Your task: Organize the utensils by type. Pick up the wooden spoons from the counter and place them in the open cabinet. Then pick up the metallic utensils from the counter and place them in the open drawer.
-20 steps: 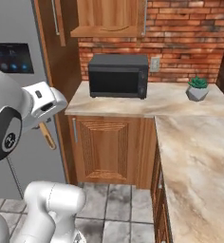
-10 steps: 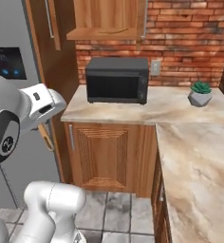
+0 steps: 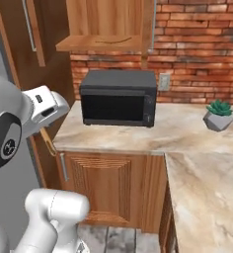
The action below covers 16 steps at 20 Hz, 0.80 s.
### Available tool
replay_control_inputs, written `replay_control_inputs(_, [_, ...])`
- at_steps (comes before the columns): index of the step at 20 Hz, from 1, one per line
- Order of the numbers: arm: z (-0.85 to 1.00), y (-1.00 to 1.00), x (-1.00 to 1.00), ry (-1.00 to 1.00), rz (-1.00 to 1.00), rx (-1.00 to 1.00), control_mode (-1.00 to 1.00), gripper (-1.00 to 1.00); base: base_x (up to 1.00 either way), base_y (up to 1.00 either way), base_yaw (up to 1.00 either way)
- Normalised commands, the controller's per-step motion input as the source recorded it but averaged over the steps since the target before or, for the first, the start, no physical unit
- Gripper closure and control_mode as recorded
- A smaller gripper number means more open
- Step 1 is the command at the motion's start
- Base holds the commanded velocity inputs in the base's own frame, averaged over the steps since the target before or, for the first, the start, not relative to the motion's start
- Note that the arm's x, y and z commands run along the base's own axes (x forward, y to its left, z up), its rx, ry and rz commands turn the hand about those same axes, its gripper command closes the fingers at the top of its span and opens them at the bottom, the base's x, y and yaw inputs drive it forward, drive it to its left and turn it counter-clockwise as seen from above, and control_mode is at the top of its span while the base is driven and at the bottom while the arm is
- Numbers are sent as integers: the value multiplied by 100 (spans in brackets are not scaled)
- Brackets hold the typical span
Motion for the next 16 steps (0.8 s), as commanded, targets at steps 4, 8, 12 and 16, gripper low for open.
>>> replay_control_inputs(4, [0,0,0,0,0,0,100,100,56,-30,0])
replay_control_inputs(8, [0,0,0,0,0,0,100,100,66,-34,0])
replay_control_inputs(12, [0,0,0,0,0,0,100,100,82,-35,0])
replay_control_inputs(16, [0,0,0,0,0,0,100,100,86,-23,0])
